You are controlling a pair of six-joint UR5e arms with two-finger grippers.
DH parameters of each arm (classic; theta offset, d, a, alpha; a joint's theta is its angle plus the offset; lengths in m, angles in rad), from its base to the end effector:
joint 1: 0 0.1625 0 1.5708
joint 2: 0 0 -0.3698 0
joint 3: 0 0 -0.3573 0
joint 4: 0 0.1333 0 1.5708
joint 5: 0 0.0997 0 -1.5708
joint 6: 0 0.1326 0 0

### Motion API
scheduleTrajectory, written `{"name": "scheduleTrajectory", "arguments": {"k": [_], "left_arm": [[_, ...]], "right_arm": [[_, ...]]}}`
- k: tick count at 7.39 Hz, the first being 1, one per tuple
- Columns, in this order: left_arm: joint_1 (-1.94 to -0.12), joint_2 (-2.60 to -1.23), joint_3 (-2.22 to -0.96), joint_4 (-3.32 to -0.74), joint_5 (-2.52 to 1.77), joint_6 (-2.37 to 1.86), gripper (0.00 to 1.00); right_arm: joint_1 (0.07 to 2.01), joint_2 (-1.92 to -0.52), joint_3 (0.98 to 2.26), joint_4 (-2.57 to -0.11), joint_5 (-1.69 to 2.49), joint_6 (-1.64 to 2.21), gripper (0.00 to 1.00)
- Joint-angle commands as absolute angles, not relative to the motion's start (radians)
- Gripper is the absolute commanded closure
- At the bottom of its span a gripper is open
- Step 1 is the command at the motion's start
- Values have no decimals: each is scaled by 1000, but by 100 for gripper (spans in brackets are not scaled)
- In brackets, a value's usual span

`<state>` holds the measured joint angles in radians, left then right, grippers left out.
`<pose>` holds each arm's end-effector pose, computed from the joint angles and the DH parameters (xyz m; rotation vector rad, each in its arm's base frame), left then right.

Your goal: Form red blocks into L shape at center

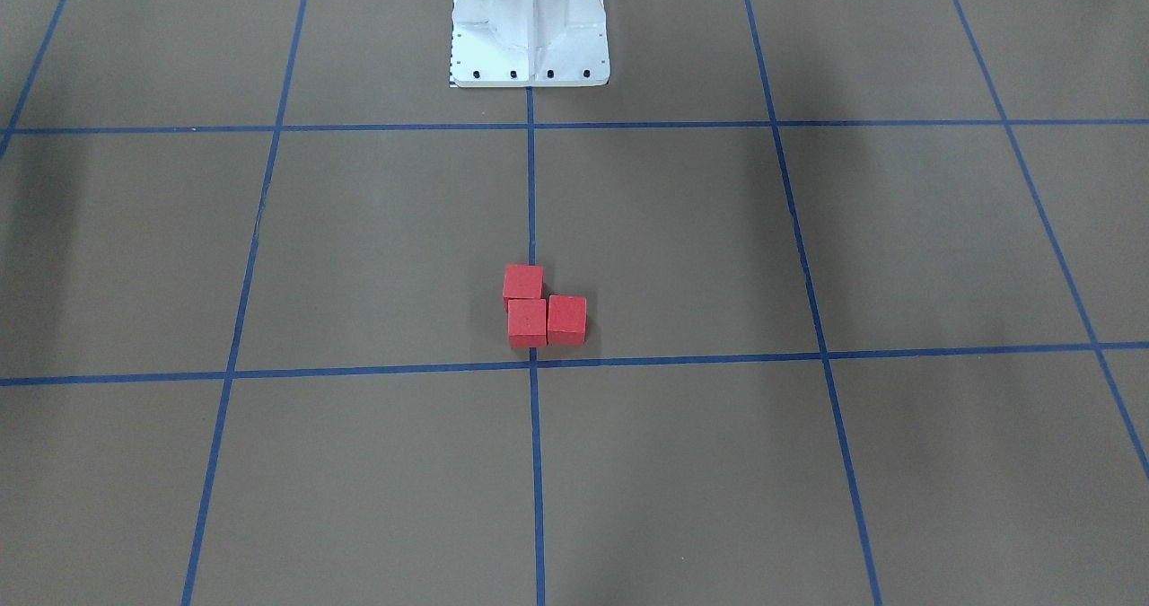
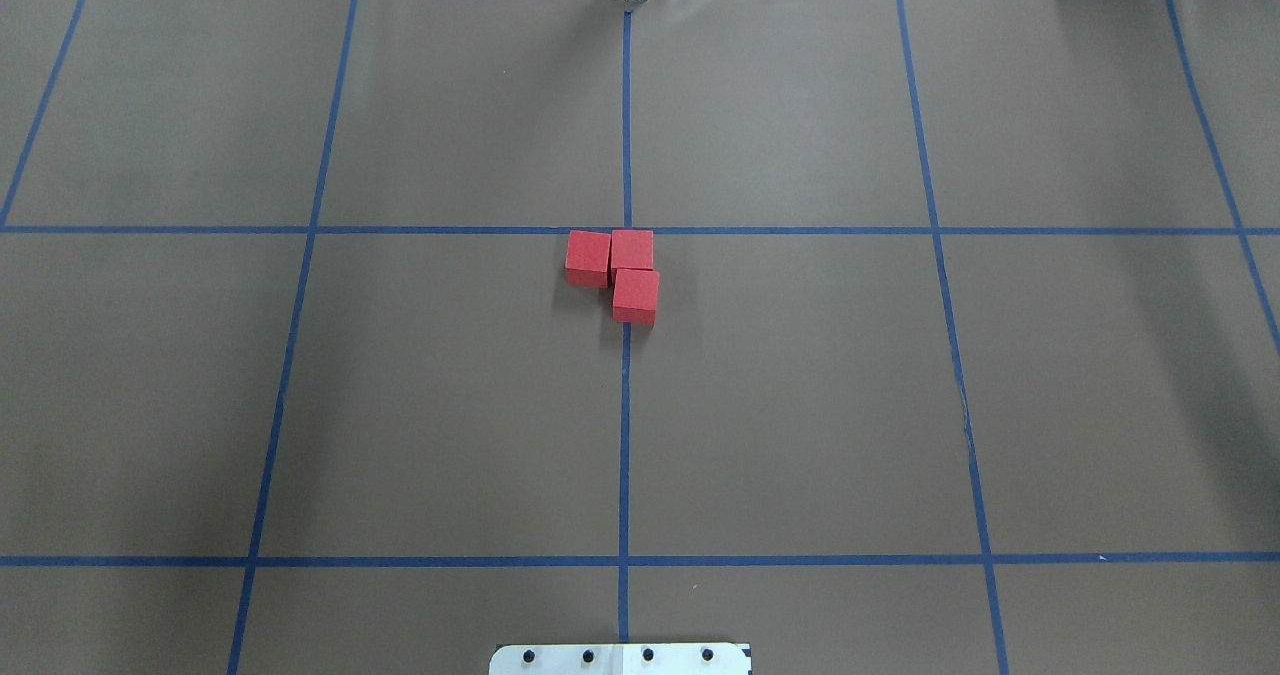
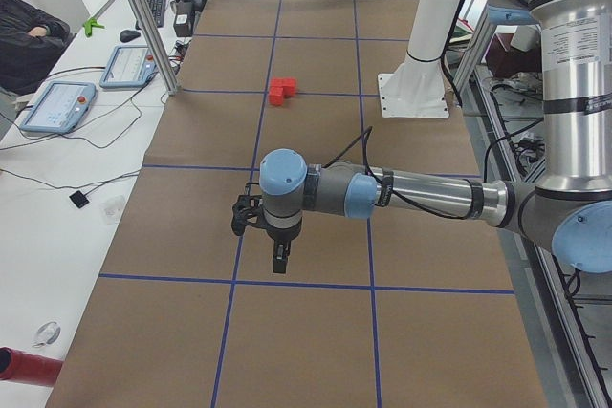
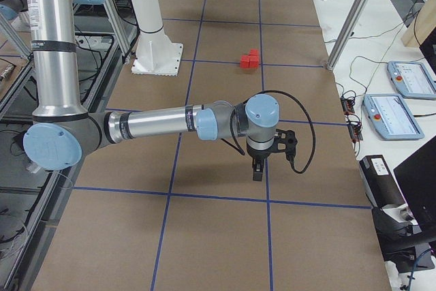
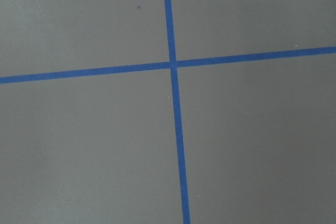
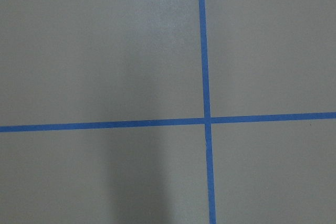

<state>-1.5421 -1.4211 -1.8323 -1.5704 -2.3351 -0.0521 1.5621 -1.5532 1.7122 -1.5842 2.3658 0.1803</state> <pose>-0.0298 -0.4107 0.5723 0.0750 0.7671 0.0203 0.0345 -0.4717 0.5531 0.0624 -0.8033 0.1043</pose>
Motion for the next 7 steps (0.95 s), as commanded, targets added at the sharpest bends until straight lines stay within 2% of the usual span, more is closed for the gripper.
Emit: {"name": "scheduleTrajectory", "arguments": {"k": [1, 7], "left_arm": [[-1545, -1416, -1816, -1559, -2332, -52, 0], [-1543, -1420, -1801, -1560, -2316, -54, 0]], "right_arm": [[1562, -1577, 1721, -1582, 2376, 173, 1], [1562, -1586, 1713, -1583, 2401, 172, 1]]}}
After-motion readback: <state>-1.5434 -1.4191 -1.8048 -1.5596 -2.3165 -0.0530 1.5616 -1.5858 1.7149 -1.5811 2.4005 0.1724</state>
